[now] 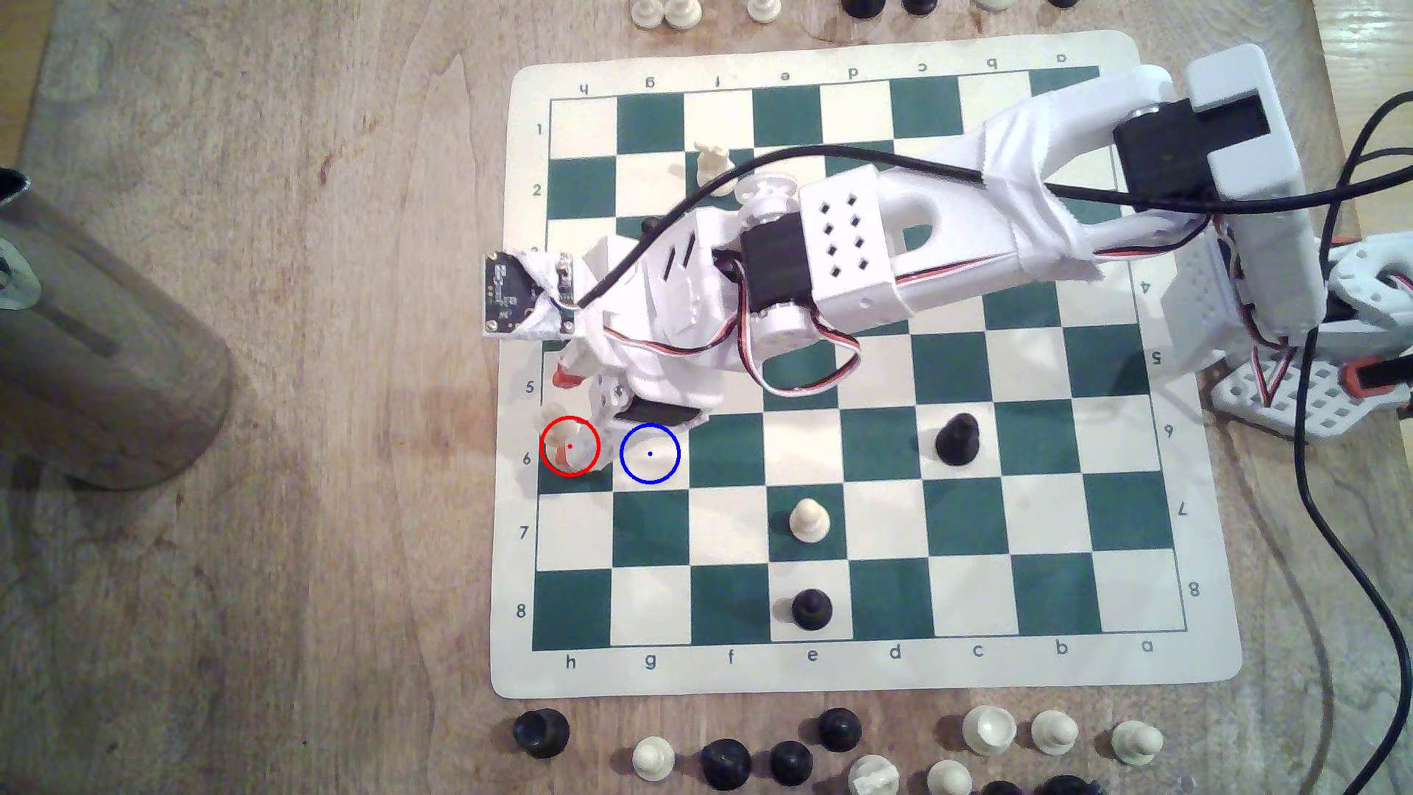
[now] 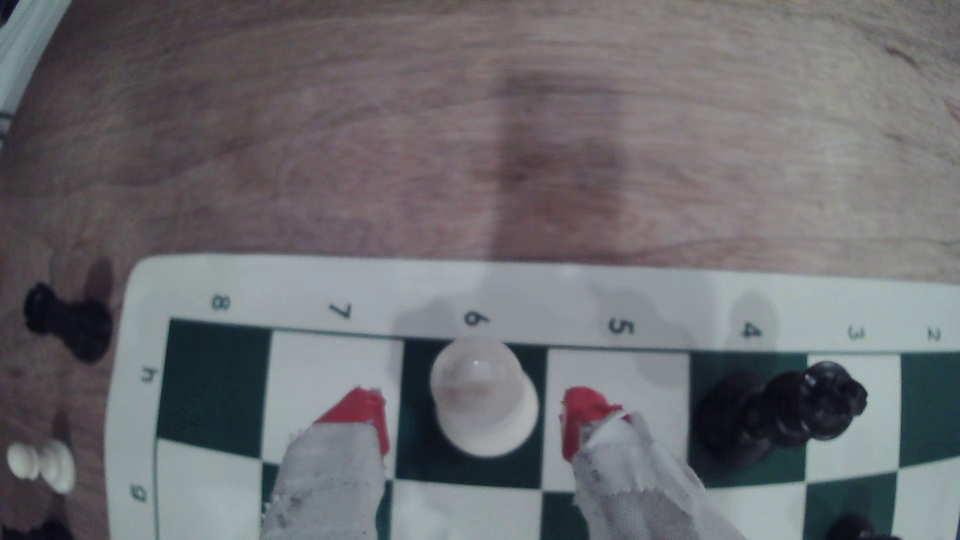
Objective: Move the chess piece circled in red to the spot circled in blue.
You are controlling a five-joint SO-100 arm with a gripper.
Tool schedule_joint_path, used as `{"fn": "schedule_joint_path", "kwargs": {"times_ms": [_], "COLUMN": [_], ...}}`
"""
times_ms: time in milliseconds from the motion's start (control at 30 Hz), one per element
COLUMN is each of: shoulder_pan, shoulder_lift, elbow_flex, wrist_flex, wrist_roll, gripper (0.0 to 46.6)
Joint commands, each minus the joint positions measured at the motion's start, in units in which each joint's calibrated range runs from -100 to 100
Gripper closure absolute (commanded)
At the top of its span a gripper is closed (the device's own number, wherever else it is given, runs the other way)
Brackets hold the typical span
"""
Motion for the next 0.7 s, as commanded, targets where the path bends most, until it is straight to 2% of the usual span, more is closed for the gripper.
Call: {"fn": "schedule_joint_path", "kwargs": {"times_ms": [0, 667], "shoulder_pan": [-0.6, -0.9], "shoulder_lift": [-0.5, 1.4], "elbow_flex": [-8.2, -10.7], "wrist_flex": [0.1, 1.8], "wrist_roll": [-0.2, -0.4], "gripper": [28.3, 32.7]}}
